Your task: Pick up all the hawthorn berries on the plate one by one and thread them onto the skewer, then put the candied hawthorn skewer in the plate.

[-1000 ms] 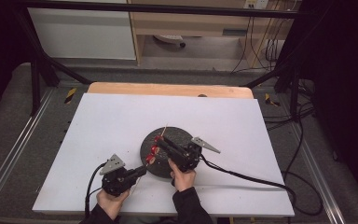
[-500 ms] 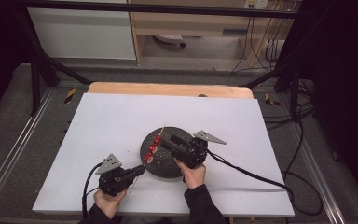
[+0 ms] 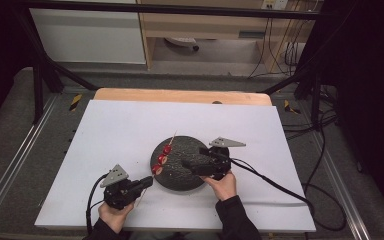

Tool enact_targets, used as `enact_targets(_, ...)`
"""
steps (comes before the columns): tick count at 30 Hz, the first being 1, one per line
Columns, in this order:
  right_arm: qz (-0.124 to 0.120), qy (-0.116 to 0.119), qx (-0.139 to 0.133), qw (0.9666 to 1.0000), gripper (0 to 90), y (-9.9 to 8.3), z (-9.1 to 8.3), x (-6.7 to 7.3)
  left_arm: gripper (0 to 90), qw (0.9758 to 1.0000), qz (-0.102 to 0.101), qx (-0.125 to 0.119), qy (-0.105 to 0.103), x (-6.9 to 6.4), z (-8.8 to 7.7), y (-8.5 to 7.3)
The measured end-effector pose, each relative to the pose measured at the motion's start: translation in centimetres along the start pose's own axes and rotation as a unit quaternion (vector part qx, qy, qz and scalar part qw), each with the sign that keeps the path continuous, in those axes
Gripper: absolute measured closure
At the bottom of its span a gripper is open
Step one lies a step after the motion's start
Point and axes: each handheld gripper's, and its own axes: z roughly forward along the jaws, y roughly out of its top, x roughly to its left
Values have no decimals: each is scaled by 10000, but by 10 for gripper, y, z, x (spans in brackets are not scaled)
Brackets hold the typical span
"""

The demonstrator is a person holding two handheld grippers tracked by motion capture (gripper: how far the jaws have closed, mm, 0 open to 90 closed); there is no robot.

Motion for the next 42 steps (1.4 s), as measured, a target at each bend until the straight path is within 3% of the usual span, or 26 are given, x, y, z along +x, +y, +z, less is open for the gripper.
enact_targets(5, -467, -270, 424, 9976, 34, -5, -9, -7, 883, 10000, 52, 76, -5, 1, 0, 1)
enact_targets(13, -633, -496, 744, 9940, 15, -20, -32, -29, 884, 9997, 61, 210, -62, 2, 1, 5)
enact_targets(17, -824, -612, 920, 9905, 15, -27, -42, -38, 883, 9994, 130, 309, -30, 2, 0, 8)
enact_targets(21, -1023, -895, 1073, 9849, 19, -33, -51, -45, 883, 9990, 147, 421, -21, 5, 1, 13)
enact_targets(28, -851, -926, 1138, 9855, 16, -47, -68, -62, 883, 9971, 236, 719, 35, 10, 6, 25)
enact_targets(32, -837, -981, 1171, 9847, 13, -54, -75, -68, 883, 9959, 284, 861, 48, 12, 11, 32)
enact_targets(42, -661, -973, 1078, 9872, 6, -64, -91, -79, 883, 9918, 368, 1224, 64, 11, 26, 49)
